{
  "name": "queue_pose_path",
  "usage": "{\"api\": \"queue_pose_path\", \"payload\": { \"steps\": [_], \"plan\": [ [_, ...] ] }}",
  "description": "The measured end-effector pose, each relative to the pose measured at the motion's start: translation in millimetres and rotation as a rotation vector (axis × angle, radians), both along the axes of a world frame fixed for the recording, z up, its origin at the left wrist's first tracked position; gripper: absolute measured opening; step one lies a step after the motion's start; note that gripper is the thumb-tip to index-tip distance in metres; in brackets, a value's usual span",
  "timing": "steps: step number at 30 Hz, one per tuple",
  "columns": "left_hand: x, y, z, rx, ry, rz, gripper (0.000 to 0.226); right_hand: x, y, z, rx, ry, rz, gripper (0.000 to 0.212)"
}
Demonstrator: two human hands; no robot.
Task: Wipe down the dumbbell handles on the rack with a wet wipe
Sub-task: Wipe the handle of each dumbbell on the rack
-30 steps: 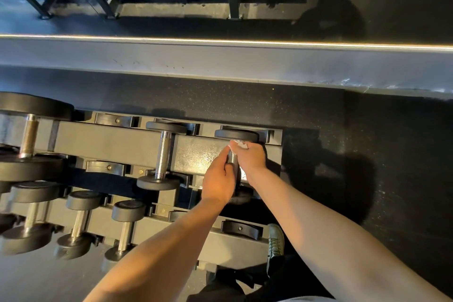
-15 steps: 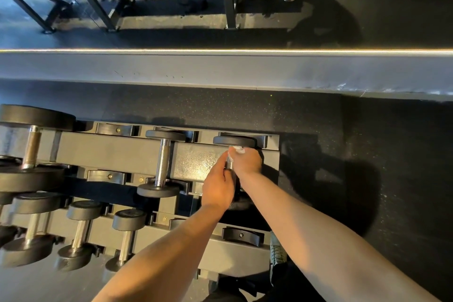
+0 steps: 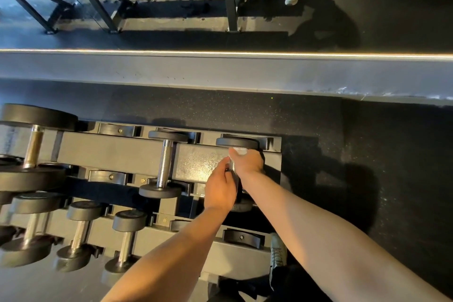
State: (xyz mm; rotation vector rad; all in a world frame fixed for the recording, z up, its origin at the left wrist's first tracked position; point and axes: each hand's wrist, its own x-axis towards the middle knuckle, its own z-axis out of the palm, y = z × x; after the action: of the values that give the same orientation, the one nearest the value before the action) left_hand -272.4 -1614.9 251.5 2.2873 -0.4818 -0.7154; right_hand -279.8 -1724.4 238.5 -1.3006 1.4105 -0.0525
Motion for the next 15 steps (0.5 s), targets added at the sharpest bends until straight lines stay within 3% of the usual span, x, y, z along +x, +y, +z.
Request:
{"api": "queue_pose_path", "payload": {
  "steps": [7, 11, 15],
  "plan": [
    [0, -2, 5, -0.084, 0.035, 0.101, 0.037, -13, 11, 0, -0.013, 0.129, 0.206, 0.040],
    [5, 3, 3, -0.108, 0.139, 0.196, 0.035, -26, 31, -4, 0.007, 0.201, 0.272, 0.047],
    [2, 29, -4, -0.080, 0.317, 0.139, 0.037, -34, 36, -4, 0.040, 0.202, 0.260, 0.036]
  ]
}}
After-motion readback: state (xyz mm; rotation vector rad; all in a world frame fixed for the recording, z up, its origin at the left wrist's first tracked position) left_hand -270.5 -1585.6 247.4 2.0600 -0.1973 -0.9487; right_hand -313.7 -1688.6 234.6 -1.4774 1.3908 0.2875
